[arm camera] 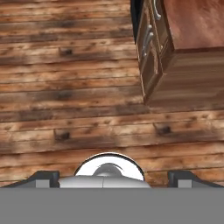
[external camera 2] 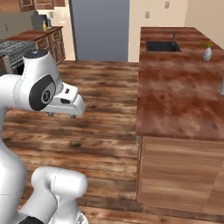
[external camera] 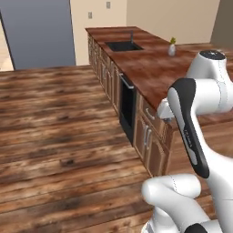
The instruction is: There is a tray on the dining counter. Grab the cup, mug, and pitcher and place them on the tray. The pitcher may be placed next to the tray if it cannot fit the tray.
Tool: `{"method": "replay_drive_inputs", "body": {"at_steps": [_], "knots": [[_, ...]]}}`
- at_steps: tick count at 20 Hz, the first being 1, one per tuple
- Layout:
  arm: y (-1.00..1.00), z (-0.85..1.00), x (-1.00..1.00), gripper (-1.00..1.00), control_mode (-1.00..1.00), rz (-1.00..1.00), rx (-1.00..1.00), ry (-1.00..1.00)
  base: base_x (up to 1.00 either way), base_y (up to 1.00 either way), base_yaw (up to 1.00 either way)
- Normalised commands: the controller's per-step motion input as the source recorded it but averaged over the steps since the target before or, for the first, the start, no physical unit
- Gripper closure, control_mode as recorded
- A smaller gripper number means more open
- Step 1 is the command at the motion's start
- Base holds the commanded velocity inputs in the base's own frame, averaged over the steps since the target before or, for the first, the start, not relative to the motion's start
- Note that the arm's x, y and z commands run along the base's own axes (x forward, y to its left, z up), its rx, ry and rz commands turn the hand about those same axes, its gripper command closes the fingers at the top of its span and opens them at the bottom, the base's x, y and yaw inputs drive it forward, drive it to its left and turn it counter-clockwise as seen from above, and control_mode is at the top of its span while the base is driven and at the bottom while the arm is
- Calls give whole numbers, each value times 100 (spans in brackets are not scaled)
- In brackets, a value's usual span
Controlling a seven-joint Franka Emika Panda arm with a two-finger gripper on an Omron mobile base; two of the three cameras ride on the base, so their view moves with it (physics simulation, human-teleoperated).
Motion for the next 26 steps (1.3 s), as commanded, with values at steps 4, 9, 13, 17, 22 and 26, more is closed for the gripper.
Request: {"method": "replay_drive_inputs", "body": {"at_steps": [4, 9, 13, 17, 22, 26], "knots": [[0, 0, 0, -100, 100, 0, 0, 0, 21, 100, 0], [0, 0, 0, -100, 100, 0, 0, 0, 74, 100, 0], [0, 0, 0, -100, 100, 0, 0, 0, 100, 100, 0], [0, 0, 0, -100, 100, 0, 0, 0, 100, 100, 0], [0, 0, 0, -100, 100, 0, 0, 0, 100, 71, -1], [0, 0, 0, -100, 100, 0, 0, 0, 100, 20, 0]]}}
